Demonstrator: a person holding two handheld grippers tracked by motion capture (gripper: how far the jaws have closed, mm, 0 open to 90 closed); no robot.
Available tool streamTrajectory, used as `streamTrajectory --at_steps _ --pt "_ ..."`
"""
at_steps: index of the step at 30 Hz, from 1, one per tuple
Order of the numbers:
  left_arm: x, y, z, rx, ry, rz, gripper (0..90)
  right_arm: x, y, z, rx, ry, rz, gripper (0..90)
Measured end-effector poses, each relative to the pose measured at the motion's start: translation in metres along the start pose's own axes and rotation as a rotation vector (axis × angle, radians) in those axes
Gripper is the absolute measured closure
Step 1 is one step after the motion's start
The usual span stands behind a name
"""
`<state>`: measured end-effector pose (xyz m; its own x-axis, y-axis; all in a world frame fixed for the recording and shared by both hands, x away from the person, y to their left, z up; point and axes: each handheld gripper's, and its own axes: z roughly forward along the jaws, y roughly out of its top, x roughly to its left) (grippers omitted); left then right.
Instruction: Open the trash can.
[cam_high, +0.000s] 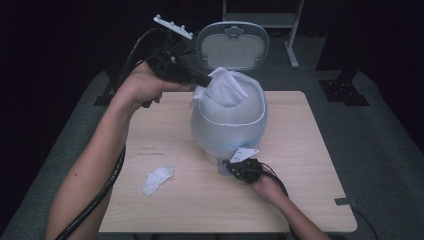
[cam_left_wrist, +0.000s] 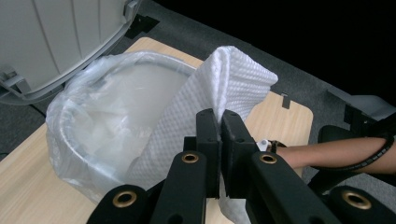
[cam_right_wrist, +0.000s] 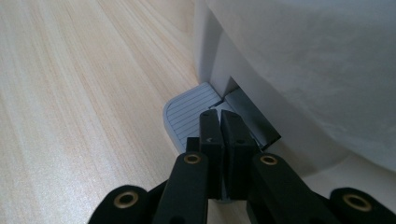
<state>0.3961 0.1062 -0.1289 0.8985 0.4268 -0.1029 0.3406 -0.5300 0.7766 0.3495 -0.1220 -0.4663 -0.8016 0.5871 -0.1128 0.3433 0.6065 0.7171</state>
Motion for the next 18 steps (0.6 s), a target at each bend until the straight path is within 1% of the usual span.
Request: streamTrajectory --at_steps 3,4,5,9,12,13,18 --pt "0.001 0.002 0.008 0.004 -0.01 0.001 87.4 0.0 0.0 0.0 -0.003 -0.002 0.002 87.4" --pt "0.001 0.002 0.008 0.004 -0.01 0.001 87.4 0.0 0.0 0.0 -0.003 -0.002 0.002 87.4" --pt "0.002 0.003 0.012 0.005 -0.012 0.005 87.0 0.0 0.0 0.0 -0.003 -0.002 0.002 87.4" --pt "0.003 0.005 0.019 0.013 -0.014 0.007 87.0 0.0 -0.001 0.0 -0.006 0.0 0.001 87.3" --pt "0.004 0.007 0.024 0.017 -0.019 0.004 87.1 0.0 -0.001 0.0 -0.005 0.001 0.001 87.4" --pt "0.004 0.008 0.027 0.019 -0.026 -0.006 87.2 0.0 0.0 0.0 -0.004 0.0 0.001 87.3" --pt "0.006 0.009 0.036 0.026 -0.027 -0.006 87.3 0.001 -0.001 0.0 -0.005 -0.003 -0.006 87.4"
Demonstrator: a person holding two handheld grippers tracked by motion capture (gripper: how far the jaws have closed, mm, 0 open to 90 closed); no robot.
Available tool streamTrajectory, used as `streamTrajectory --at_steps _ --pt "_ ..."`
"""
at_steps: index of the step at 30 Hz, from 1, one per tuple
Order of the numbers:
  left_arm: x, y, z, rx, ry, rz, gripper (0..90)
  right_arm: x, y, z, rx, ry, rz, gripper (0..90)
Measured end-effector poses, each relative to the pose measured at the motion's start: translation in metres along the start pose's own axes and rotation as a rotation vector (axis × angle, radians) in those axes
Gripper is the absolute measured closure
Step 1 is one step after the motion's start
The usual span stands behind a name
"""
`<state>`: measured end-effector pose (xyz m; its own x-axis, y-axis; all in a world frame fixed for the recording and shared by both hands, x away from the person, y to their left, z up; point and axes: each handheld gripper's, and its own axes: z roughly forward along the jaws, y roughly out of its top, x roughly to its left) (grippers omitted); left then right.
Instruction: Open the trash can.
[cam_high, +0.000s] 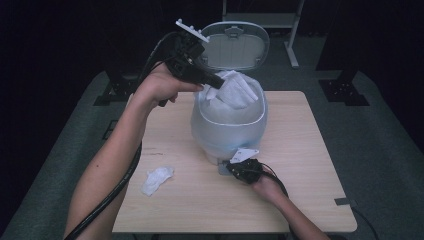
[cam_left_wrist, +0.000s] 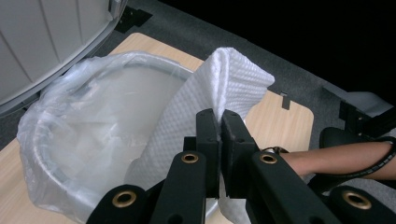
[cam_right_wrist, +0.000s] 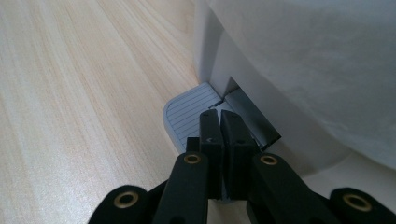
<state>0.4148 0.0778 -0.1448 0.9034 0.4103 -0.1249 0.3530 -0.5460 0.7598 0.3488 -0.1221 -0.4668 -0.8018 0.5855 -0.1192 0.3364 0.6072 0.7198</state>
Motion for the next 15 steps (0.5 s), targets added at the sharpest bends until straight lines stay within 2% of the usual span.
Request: streamTrajectory --at_steps 12,15 --pt "0.014 -0.003 0.017 -0.002 0.0 -0.031 87.2 0.0 0.0 0.0 -0.001 -0.001 0.004 87.3" --pt "0.016 -0.005 0.025 0.018 0.005 -0.031 87.1 0.0 0.0 0.0 -0.001 -0.003 0.001 87.4"
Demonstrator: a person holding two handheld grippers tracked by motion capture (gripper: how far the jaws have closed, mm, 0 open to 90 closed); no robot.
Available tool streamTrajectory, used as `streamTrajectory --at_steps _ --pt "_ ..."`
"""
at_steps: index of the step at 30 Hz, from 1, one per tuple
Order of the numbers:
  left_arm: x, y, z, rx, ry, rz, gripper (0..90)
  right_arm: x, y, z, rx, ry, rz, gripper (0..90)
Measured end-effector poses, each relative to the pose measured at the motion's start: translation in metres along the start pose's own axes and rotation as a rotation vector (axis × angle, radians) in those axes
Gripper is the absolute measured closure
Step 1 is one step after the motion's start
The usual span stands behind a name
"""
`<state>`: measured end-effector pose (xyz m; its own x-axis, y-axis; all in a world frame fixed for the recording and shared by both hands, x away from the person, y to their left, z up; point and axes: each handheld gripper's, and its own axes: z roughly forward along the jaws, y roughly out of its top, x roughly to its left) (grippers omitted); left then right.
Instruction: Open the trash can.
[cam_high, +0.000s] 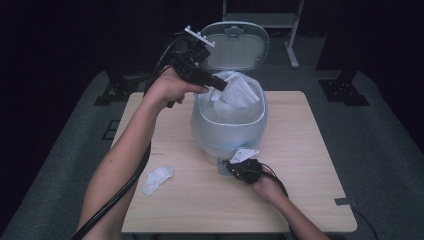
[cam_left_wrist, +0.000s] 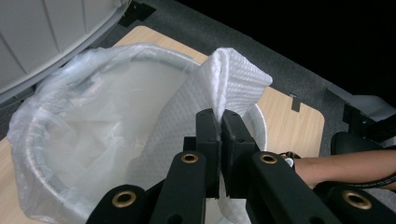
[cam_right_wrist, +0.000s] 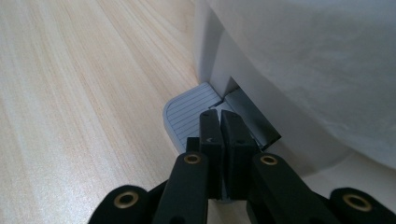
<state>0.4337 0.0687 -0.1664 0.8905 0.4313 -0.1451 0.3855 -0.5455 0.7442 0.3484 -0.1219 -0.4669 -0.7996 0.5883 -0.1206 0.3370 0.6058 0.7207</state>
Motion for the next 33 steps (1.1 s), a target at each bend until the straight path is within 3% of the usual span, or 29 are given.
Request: streamTrajectory --at_steps 6,11,13,16,33 --pt "0.004 -0.001 0.007 0.008 0.0 -0.006 84.6 0.0 0.0 0.0 0.0 0.001 0.001 87.4" --pt "0.009 -0.006 0.015 0.043 -0.007 -0.02 76.4 0.0 0.0 0.0 -0.001 0.0 0.0 87.3" --pt "0.009 -0.007 0.016 0.042 0.009 -0.015 73.1 0.0 0.0 0.0 -0.002 0.0 0.0 87.4" --pt "0.009 -0.008 0.014 0.041 0.026 -0.011 68.7 0.0 0.0 0.0 -0.002 0.001 0.0 87.3" --pt "0.008 -0.024 0.002 0.044 0.016 0.003 62.9 0.0 0.0 0.0 -0.001 -0.002 -0.001 87.3"
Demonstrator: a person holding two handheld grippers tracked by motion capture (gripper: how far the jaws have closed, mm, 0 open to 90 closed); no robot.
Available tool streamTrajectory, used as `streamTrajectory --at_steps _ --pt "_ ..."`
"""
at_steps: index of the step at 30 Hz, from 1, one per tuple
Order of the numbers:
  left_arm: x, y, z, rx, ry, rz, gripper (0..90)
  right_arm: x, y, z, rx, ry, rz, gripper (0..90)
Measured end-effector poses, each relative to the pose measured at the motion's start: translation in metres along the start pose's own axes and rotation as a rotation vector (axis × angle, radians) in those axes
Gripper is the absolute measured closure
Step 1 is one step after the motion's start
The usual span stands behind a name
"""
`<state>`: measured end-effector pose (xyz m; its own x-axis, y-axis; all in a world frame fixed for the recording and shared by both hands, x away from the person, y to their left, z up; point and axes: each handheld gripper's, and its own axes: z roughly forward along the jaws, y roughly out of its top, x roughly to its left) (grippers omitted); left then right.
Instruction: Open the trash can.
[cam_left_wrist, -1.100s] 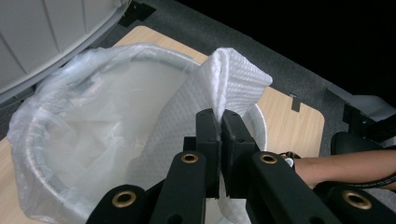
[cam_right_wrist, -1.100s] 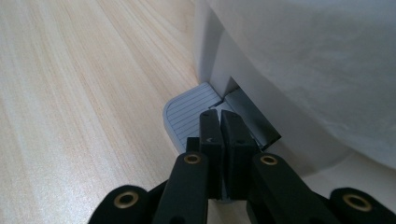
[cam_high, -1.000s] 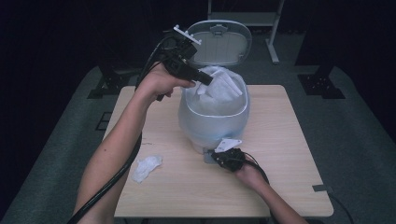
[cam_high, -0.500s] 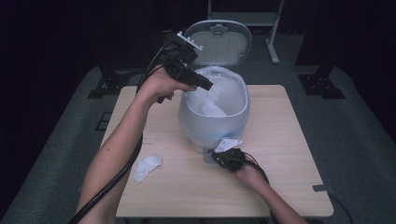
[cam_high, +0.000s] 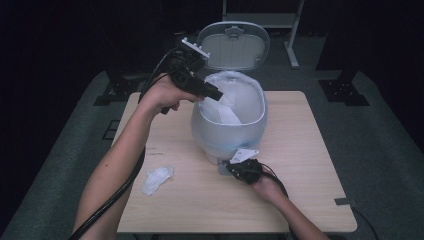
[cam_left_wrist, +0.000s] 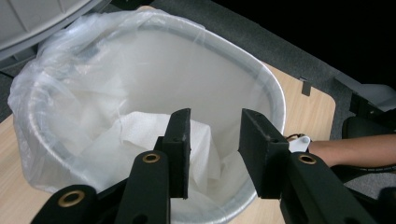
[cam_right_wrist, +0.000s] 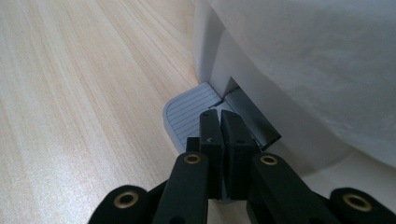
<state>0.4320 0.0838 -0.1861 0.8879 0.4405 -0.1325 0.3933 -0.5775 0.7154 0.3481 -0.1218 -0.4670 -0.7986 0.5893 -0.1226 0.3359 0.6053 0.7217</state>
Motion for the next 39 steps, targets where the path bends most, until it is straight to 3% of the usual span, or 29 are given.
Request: streamTrajectory --at_steps 11,22,39 --pt "-0.004 -0.016 -0.015 -0.015 0.0 0.007 57.6 0.0 0.0 0.0 0.003 0.001 0.001 87.3" --pt "0.001 -0.038 -0.028 -0.021 -0.003 -0.017 49.3 0.0 0.0 0.0 0.002 0.001 0.003 87.4" --pt "0.01 -0.08 -0.043 -0.049 0.028 -0.055 38.6 0.0 0.0 0.0 0.002 -0.003 0.008 87.3"
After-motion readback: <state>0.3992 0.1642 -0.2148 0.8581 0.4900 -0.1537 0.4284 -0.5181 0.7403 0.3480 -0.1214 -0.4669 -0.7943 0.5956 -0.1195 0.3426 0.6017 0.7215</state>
